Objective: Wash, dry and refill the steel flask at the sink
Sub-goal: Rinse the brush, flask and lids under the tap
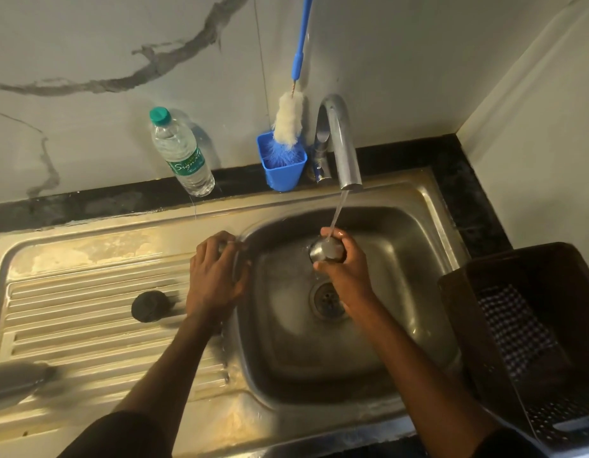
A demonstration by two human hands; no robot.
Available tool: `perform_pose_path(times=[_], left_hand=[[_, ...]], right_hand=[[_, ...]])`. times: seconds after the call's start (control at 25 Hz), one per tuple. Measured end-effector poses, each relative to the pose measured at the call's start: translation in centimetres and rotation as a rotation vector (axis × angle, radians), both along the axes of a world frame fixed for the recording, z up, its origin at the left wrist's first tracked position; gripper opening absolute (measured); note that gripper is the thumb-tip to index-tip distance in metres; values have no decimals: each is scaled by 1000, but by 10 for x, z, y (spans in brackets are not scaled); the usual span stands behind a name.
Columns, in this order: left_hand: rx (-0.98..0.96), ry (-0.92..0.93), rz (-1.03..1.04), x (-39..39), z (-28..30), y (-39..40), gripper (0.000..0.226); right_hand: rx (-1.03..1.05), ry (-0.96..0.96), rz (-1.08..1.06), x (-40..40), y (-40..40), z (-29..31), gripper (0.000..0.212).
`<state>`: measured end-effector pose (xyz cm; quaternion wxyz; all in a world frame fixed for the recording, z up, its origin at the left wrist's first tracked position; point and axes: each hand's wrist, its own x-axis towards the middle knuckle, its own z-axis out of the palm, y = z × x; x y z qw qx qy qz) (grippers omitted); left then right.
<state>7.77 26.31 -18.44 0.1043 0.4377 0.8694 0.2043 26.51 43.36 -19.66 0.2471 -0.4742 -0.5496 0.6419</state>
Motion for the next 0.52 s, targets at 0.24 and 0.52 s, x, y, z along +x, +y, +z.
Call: perform_pose_path(times=[0.24, 0.52], left_hand=[[-30, -1, 1, -1, -2, 0, 44], [-34, 18, 1, 0, -3, 0, 43]], right_hand=[[-688, 623, -251, -6, 14, 4, 41], [-1137, 555, -244, -5, 1, -1, 59]])
